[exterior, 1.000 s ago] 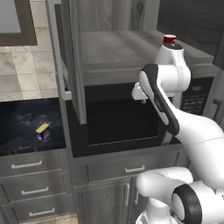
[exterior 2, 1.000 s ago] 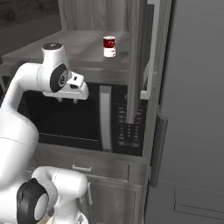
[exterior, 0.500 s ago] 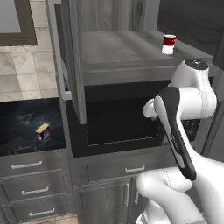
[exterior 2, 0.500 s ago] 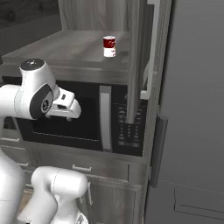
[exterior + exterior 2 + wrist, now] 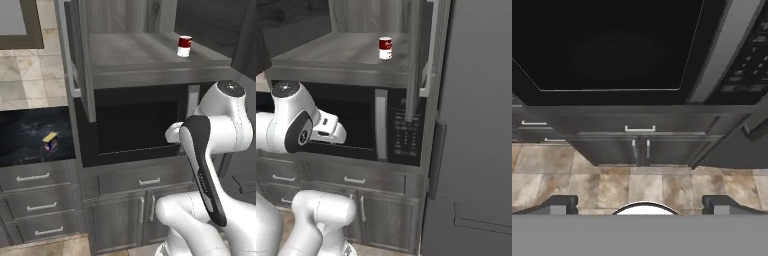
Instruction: Restock the canned food cabinet by taking the new fresh canned food from the counter and placing it in the cabinet. Then, take the old canned food from the cabinet and place it on the counter.
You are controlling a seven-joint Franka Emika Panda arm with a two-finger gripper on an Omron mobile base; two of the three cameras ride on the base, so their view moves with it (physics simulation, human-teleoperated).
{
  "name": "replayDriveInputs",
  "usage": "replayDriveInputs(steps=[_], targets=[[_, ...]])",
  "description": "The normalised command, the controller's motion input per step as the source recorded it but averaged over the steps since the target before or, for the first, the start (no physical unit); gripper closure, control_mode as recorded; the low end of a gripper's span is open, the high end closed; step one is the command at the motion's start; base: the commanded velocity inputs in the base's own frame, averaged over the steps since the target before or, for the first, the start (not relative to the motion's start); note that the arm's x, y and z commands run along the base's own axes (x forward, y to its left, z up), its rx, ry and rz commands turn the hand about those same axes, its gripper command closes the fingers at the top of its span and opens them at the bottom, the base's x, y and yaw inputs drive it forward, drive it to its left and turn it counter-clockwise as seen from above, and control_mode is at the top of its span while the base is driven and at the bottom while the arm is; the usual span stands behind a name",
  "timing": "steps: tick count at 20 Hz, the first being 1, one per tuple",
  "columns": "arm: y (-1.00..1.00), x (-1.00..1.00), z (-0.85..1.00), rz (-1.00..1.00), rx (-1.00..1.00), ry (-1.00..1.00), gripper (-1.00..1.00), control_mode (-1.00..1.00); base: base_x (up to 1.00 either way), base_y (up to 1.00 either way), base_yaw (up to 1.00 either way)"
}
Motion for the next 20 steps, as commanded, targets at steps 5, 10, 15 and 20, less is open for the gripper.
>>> replayDriveInputs(steps=[5, 10, 15, 20], targets=[[0.00, 0.00, 0.00, 0.00, 0.00, 0.00, -1.00, 1.00, -0.40, 0.51, 0.06], [0.00, 0.00, 0.00, 0.00, 0.00, 0.00, -1.00, 1.00, -0.35, 0.73, 0.09], [0.00, 0.00, 0.00, 0.00, 0.00, 0.00, -1.00, 1.00, -0.60, 0.74, 0.12], [0.00, 0.00, 0.00, 0.00, 0.00, 0.00, -1.00, 1.00, -0.12, 0.76, 0.05]])
